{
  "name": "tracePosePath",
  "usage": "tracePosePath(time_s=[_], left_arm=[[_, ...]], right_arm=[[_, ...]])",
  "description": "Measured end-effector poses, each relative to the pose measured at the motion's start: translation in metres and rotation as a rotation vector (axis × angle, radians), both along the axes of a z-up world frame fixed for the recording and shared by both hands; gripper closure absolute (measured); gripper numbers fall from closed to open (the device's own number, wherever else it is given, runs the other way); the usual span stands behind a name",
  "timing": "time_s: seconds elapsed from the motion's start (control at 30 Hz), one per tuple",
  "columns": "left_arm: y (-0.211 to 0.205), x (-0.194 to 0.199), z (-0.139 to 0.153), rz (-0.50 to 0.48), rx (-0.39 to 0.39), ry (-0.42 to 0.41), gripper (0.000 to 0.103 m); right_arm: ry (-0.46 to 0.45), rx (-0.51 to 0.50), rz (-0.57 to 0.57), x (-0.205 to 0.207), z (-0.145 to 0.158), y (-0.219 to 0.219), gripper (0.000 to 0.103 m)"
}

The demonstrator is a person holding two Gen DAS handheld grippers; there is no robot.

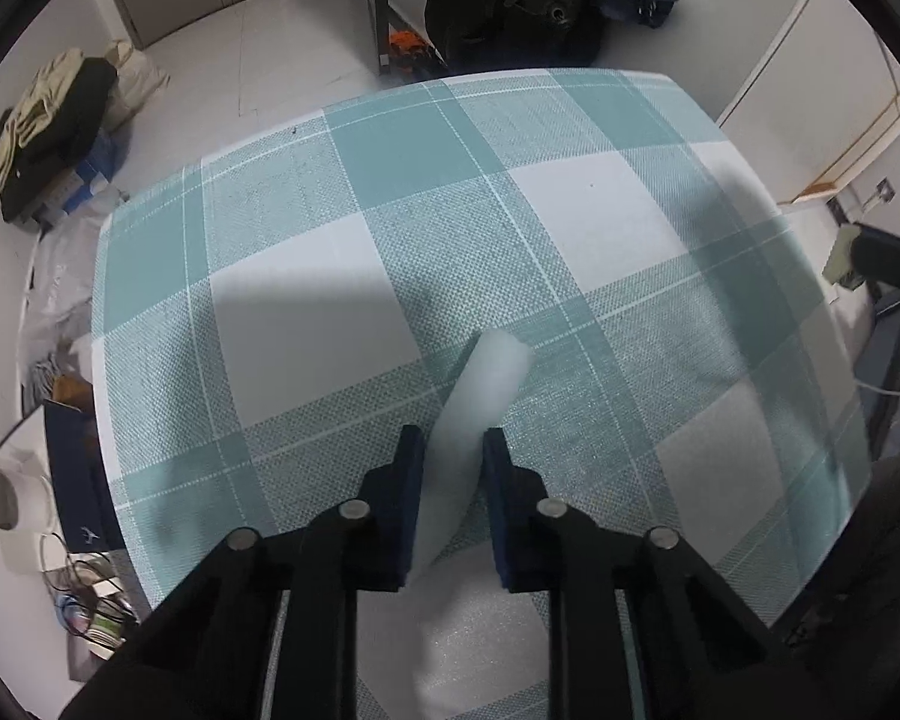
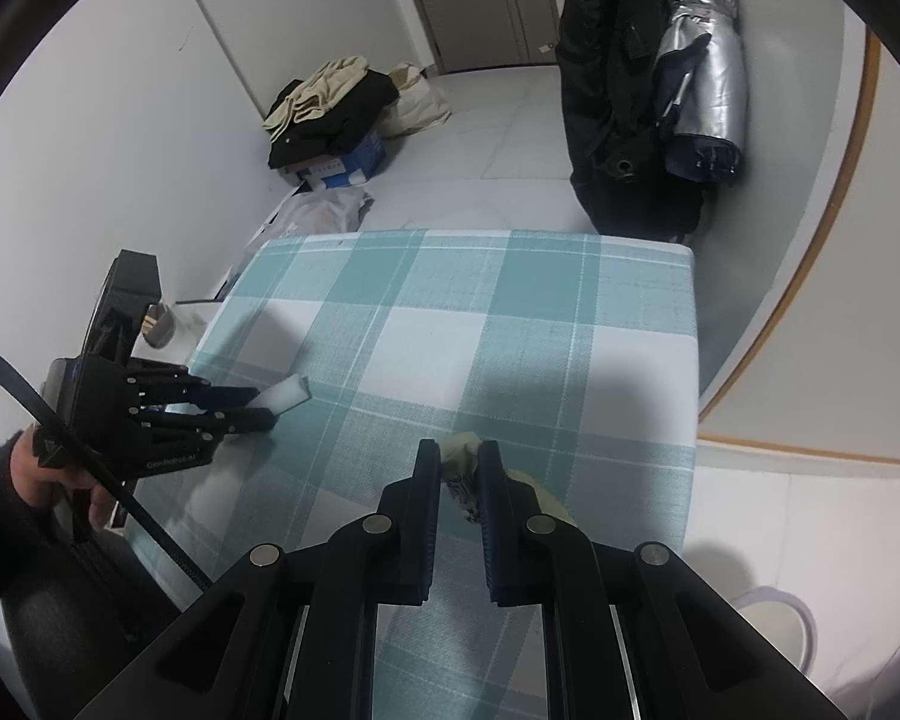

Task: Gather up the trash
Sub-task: 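Close the left gripper on the white foam stick and lift it, then carry the cream wrapper and foam stick over the white bin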

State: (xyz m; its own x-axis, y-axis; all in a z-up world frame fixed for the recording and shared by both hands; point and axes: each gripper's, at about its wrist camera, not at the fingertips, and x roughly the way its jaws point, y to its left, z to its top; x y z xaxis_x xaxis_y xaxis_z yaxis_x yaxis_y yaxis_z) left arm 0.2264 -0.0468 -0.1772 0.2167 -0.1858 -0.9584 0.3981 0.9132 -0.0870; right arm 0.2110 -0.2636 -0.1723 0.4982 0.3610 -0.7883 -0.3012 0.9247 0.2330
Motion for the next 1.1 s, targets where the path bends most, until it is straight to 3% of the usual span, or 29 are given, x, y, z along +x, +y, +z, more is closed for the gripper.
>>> tracePosePath(time_s=[0.13, 0.5, 0.83, 1.1], left_arm=[[0.005, 0.002, 0.003, 0.039, -0.032, 0.010, 0.096], [-0.003, -0.013, 0.036, 0.099, -0.094, -0.060, 0.097], [-0.039, -0.038, 0.098, 0.060, -0.183, -0.209, 0.097], [-0.080, -0.059, 0.139, 0.001, -0.249, -0.305, 0.097]], right_arm=[[-0.005, 0.007, -0.019, -0.002, 0.002, -0.004, 0.091], [-0.030, 0.059, -0.053, -0.013, 0.012, -0.008, 0.092], [-0.151, 0.125, -0.057, -0.053, 0.055, -0.013, 0.092], [-0.289, 0.125, -0.125, -0.099, 0.110, -0.050, 0.092]])
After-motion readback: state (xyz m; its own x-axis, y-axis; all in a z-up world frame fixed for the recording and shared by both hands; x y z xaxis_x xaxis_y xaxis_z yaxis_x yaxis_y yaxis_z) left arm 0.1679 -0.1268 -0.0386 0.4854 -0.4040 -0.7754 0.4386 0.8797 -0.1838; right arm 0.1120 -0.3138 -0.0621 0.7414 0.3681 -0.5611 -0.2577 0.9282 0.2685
